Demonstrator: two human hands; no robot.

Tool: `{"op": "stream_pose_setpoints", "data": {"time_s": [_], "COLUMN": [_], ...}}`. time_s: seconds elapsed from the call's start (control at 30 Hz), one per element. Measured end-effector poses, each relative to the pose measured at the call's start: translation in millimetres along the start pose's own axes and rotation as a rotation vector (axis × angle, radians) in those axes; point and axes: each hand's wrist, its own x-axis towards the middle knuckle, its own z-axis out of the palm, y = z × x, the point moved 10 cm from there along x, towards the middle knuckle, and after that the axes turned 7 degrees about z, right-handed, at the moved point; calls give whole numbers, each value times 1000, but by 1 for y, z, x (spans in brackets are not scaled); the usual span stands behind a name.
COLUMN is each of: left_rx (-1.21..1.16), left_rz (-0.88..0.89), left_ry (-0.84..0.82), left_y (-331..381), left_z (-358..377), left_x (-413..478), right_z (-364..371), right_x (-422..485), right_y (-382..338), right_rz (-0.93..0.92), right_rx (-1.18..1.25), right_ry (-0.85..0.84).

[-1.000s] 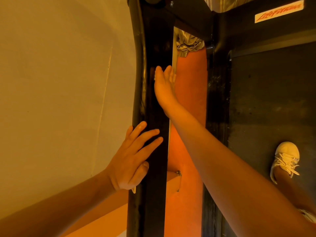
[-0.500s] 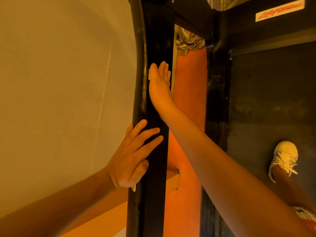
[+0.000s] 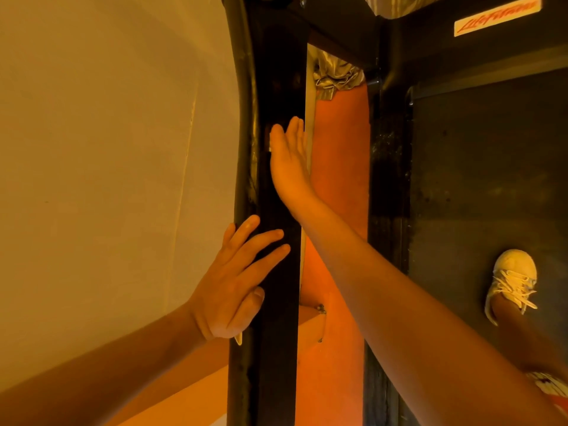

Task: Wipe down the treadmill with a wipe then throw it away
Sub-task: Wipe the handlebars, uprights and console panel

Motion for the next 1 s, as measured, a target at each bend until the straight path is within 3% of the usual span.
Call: {"op": "stream_pose_setpoints", "data": {"time_s": [0.13,0.37,0.53,0.73,0.9,1.0], "left_rx": [-5,-8,-8,3,-1,-16], "left_rz": [-6,6,3,13,10,2], "left_ry": [6,17,16,13,13,19], "left_y": [-1,1,1,1,2,0], "left_z": [-1,-2,-2,-1,-1,-1], "left_x": [0,1,0,1,2,2], "right_z": [-4,4,-4,7,-4,6], "right_x": [3,-8,-1,-12,-4,-14], "right_y": [13,7,15,4,17,8], "right_rz": [110,-14,98,-28,83,41], "right_rx": [-8,-33,-41,-38,-58,-58], "right_ry": [16,-16,12,-29,-4,-25]}}
